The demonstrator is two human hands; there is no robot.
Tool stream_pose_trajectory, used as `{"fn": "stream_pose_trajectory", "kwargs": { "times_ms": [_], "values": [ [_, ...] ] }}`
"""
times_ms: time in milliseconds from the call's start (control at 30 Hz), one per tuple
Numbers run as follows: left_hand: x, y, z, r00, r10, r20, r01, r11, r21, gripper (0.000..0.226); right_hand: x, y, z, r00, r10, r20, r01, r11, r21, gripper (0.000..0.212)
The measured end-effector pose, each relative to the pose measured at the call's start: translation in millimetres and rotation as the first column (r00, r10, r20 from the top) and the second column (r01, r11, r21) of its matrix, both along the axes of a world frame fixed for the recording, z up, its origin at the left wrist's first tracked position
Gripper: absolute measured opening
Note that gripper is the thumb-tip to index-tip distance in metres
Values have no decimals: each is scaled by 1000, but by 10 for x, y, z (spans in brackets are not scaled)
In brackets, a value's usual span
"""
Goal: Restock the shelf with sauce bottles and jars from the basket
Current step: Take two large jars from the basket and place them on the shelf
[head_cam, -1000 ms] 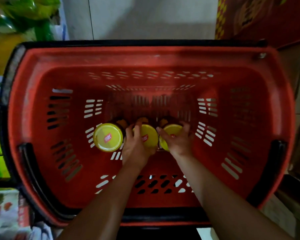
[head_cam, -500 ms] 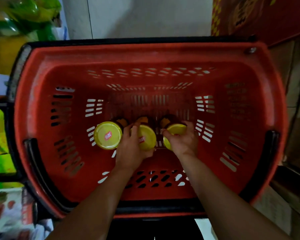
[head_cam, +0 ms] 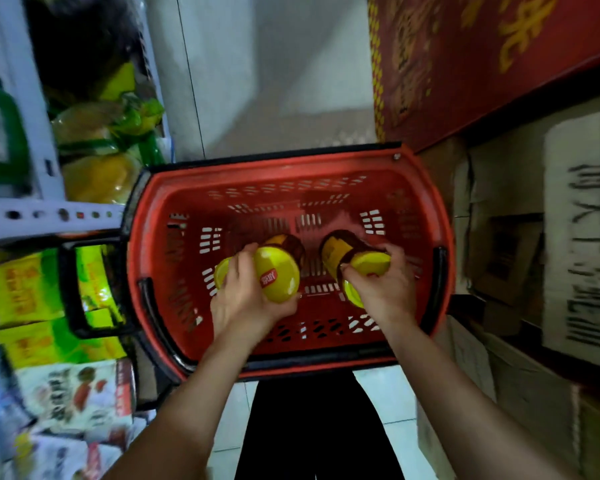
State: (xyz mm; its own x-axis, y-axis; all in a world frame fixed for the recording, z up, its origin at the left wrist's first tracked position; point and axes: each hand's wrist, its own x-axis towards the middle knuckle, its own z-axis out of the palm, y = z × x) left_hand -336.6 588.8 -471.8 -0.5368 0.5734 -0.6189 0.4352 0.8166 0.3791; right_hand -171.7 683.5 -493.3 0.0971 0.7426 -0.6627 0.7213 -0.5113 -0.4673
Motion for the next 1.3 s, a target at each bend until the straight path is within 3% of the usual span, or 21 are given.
{"fn": "stream_pose_trajectory", "kwargs": {
  "times_ms": [100,333,600,1000,1300],
  "values": [
    [-29,-9,485,999,-28,-31,30,996,80,100,84,43,490,999,34,-26,-32,997,67,57],
    [-39,-123,1695,993,-57,-101,80,967,240,99,215,-15,1829,986,164,-16,-158,971,177,64],
    [64,-298,2875,983,-124,-138,155,956,250,102,403,-116,3096,948,311,66,-318,927,197,67],
    [216,-482,4154,942,-252,-223,320,877,358,104,759,-252,4441,875,454,166,-484,827,287,60],
    [334,-391,4752,829,-425,-364,542,772,332,106,1226,-359,5064,874,464,145,-483,794,368,55]
  ]
}}
